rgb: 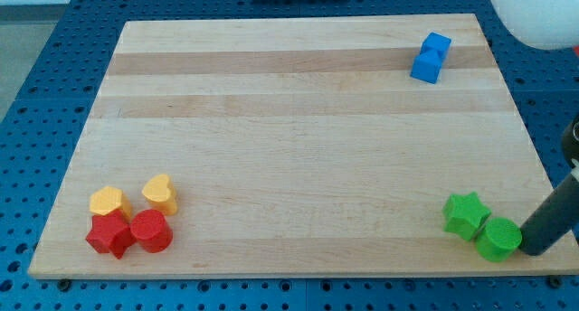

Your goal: Nudge the green circle along with the green star left a bit

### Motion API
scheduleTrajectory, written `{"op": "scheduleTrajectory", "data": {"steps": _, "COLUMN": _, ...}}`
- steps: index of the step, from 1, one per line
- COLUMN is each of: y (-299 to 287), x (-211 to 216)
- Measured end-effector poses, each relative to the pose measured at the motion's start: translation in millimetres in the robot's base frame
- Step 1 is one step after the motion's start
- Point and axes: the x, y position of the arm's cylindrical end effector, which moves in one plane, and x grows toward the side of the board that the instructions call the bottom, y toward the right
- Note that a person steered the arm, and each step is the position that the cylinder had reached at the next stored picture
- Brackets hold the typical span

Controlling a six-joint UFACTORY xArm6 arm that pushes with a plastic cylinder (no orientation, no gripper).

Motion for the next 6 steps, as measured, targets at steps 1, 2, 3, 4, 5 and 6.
{"op": "scheduleTrajectory", "data": {"steps": 1, "y": -15.0, "x": -5.3}}
{"op": "scheduleTrajectory", "data": {"steps": 2, "y": -28.8, "x": -5.3}}
{"op": "scheduleTrajectory", "data": {"steps": 3, "y": -40.8, "x": -5.3}}
{"op": "scheduleTrajectory", "data": {"steps": 4, "y": -18.6, "x": 13.0}}
{"op": "scheduleTrajectory", "data": {"steps": 5, "y": -18.9, "x": 18.2}}
{"op": "scheduleTrajectory", "data": {"steps": 6, "y": -48.6, "x": 18.5}}
